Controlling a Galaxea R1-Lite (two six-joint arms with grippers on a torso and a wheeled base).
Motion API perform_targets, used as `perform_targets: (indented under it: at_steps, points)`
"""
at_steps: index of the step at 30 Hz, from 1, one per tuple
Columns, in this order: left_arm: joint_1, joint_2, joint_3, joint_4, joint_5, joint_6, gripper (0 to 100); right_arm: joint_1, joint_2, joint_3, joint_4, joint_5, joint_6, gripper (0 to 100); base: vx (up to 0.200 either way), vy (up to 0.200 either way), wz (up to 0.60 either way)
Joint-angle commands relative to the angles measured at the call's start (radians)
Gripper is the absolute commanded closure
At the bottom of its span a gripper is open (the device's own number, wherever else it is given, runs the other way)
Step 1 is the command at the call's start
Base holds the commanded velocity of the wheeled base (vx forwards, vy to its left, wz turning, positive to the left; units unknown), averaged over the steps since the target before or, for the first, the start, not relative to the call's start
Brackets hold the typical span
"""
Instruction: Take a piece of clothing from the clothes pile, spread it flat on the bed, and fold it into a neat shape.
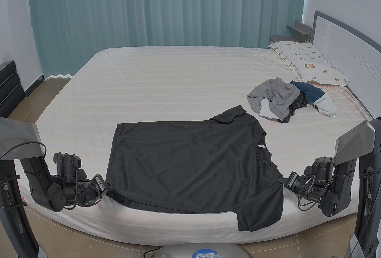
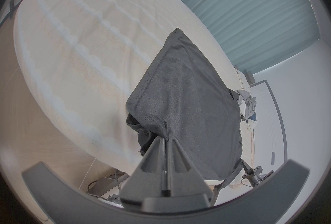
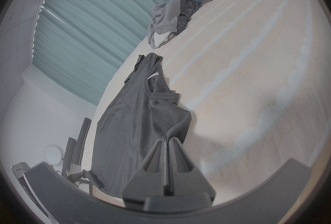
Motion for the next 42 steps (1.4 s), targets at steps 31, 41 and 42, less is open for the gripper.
perform_targets:
  at_steps: [31,41,42]
  points:
    - [-0.001,0.003,-0.016,0.001,0.001,-0.030,100,-0.035,0.065,-0.169,0.028,0.004,-0.003,100,0.000,0.000,0.00]
    - [0.000,0.004,-0.027,0.003,0.003,-0.034,100,-0.055,0.073,-0.307,0.078,0.002,-0.002,100,0.000,0.000,0.00]
    - [0.000,0.004,-0.027,0.003,0.003,-0.034,100,-0.055,0.074,-0.316,0.078,0.002,-0.002,100,0.000,0.000,0.00]
